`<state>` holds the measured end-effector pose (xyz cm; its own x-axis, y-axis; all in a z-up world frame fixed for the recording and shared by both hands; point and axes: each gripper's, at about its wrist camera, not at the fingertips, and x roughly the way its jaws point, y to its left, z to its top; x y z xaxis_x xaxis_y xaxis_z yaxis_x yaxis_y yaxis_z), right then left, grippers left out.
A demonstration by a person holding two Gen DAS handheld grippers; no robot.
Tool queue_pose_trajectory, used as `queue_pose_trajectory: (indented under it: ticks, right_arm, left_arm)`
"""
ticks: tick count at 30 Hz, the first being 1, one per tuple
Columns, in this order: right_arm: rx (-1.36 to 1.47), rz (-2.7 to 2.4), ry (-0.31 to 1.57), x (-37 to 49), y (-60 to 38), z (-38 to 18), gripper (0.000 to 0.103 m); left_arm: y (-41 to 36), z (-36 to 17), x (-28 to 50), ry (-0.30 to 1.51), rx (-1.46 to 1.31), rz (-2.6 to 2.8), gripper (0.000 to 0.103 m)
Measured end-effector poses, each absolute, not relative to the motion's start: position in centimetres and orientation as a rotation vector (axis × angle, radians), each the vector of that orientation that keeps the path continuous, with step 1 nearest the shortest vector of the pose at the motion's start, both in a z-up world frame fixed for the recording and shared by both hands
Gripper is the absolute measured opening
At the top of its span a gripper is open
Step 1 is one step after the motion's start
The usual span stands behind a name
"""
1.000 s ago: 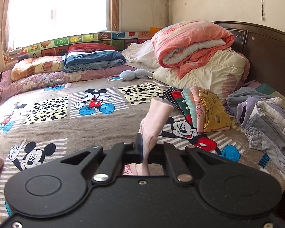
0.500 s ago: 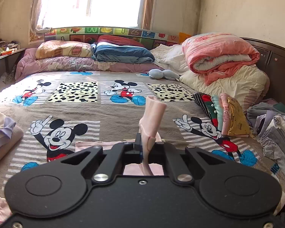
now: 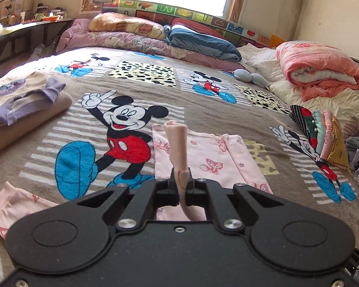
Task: Fold clothes
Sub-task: 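Lift the grasped side with the left gripper and fold it over the garment's middle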
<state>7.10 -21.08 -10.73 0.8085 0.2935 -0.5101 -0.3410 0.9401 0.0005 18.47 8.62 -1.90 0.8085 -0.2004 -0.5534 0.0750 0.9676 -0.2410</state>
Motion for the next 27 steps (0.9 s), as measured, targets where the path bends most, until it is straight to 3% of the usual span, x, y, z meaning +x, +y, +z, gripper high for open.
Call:
queue_pose_trajectory:
  ticks: [10,17,27]
  right_arm:
    - [-0.225,0.335,0.487,5.9,-19.7,-10.3,0.062]
    - [-0.307,0.370,0.449,4.6,-18.9,-9.4,0.062]
    - [-0.281,0.557,0.331,4.5,-16.7,-9.3,0.075]
  left_arm:
    - [10.8,-3.1,17.8,0.578,-0.308,-0.151,0.000]
    - [11.5,-6.7,17.7,0.602,-0.373,-0.127,0.000]
    - [12.1,-7.3,18.0,0.583,-0.403,-0.136,0.000]
